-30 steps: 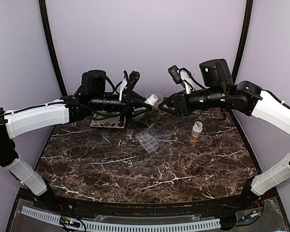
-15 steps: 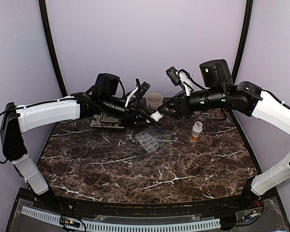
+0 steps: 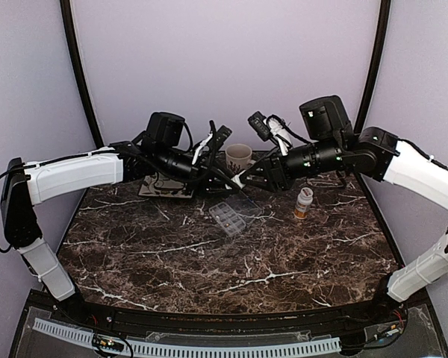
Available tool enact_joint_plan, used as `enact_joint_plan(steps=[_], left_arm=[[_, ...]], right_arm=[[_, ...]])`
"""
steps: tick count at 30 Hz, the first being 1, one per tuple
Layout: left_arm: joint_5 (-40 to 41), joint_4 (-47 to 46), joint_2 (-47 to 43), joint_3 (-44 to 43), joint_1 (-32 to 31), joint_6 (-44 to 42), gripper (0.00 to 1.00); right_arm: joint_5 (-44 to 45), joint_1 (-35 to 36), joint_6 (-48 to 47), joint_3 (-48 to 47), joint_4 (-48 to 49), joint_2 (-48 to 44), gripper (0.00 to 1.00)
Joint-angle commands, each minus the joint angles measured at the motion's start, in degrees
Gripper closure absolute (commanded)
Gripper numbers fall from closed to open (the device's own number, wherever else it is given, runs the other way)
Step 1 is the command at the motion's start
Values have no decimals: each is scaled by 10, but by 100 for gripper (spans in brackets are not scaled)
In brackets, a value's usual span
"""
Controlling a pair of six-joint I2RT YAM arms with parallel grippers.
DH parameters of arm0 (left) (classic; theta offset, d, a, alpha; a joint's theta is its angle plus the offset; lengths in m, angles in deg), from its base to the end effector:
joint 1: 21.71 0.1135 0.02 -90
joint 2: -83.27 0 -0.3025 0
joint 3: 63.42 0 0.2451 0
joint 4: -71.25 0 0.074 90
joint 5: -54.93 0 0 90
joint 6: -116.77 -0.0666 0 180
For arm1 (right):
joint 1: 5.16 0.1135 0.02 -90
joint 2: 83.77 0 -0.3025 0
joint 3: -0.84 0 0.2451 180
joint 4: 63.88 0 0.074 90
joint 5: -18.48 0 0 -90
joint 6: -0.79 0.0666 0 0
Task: Sort the pills into containers
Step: Screw the lid of the pill bottle onto the pill bottle.
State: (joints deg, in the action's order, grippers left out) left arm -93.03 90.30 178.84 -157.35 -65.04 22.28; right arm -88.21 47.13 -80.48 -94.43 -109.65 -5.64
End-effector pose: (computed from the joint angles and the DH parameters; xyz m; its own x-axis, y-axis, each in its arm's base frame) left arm 0.2498 -0.3132 0.3689 -0.1826 0.2293 -0.9561 0.9581 -0.1768 -0.2253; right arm 0.1763 0.2593 0.4157 -0.4281 -0.3160 -0.8467 -0.8569 0.4395 0.2692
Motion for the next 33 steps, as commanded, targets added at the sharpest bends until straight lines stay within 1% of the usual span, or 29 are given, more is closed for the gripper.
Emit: enact_joint_plan(steps=[1, 6, 17, 20, 22, 29, 33], left_arm=[[-17, 11, 2, -18, 2, -1, 100], [-20, 10, 2, -19, 2, 0, 100], [-22, 12, 2, -18, 2, -1, 100], [-23, 12, 2, -18, 2, -2, 100], [-23, 12, 2, -18, 1, -2, 100], [-16, 8, 0, -16, 1, -3, 100], [10, -14, -11, -3, 2, -8, 100]], right_arm=[[-3, 6, -8, -20, 1, 4, 55], [-4, 6, -8, -20, 0, 7, 58], [-7, 6, -10, -22, -2, 14, 61], [-9, 7, -10, -24, -4, 16, 64], [-10, 6, -9, -25, -5, 18, 67], [-14, 6, -4, -30, -12, 27, 85], [-17, 6, 19, -33, -10, 32, 88]])
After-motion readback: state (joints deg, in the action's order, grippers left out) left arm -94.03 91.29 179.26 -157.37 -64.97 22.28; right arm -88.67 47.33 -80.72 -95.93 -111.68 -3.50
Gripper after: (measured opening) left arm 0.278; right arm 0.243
